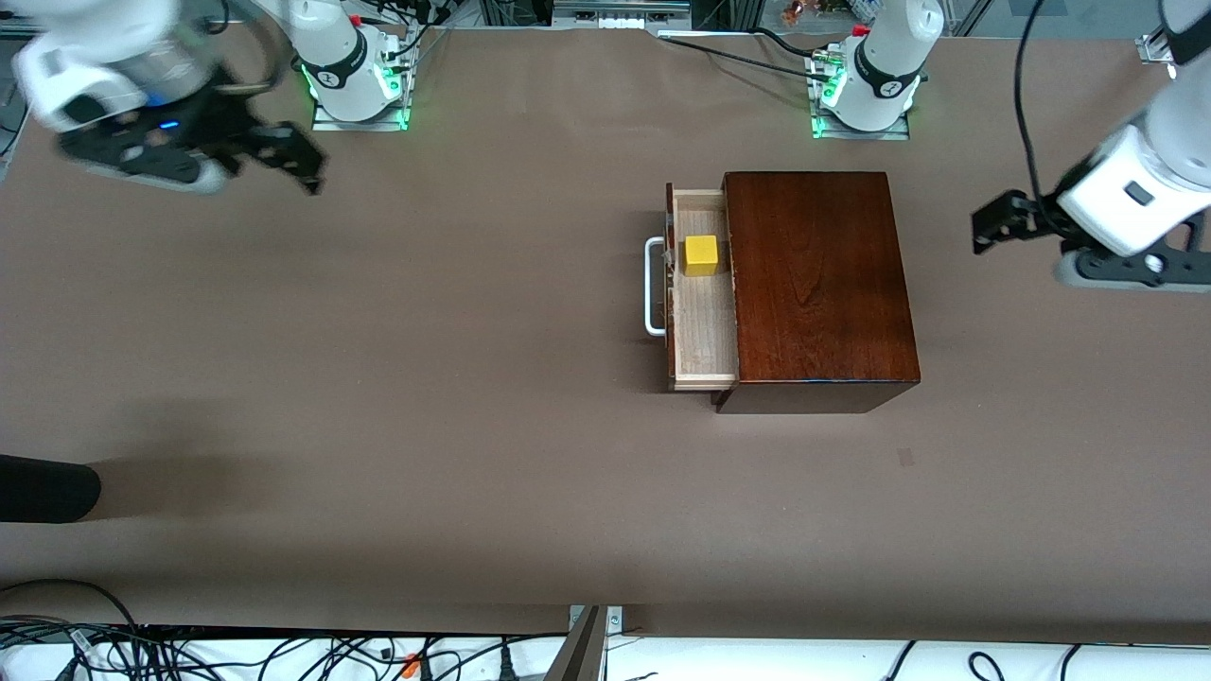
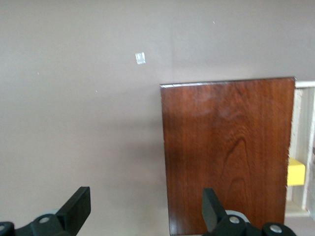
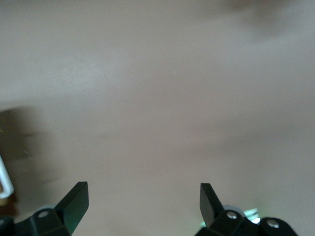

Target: Open drawer, take yellow block, close drawer

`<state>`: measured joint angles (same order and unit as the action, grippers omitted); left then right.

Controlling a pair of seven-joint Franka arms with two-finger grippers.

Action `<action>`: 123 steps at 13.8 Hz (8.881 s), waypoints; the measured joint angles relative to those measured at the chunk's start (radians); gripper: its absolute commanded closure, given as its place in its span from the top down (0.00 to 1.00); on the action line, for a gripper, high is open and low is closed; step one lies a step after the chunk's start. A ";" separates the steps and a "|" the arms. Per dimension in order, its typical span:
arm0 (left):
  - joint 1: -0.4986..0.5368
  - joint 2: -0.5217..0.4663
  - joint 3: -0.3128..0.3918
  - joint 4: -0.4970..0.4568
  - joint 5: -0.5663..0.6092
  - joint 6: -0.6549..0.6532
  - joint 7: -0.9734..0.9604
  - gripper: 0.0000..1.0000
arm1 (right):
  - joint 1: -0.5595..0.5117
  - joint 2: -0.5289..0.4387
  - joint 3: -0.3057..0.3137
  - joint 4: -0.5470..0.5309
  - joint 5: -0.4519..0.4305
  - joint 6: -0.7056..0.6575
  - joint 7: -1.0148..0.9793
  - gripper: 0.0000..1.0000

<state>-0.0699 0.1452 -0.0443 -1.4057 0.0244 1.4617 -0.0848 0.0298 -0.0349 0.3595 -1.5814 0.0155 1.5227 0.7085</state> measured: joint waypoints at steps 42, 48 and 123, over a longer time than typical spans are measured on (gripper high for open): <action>0.022 -0.211 -0.012 -0.262 0.000 0.130 0.089 1.00 | 0.788 0.879 -0.107 0.427 -0.217 0.615 1.934 0.70; 0.022 -0.211 -0.012 -0.262 0.000 0.129 0.089 1.00 | 0.792 0.884 -0.107 0.430 -0.218 0.618 1.934 0.23; -0.247 0.484 -0.460 -0.150 0.343 0.336 0.829 1.00 | 0.248 0.307 -0.809 -0.438 0.263 0.618 -1.029 1.00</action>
<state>-0.3166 0.6295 -0.5039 -1.5558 0.3673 1.7976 0.7439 0.2782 0.2721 -0.4498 -2.0197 0.2787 2.1408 -0.3209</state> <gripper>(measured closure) 0.000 0.000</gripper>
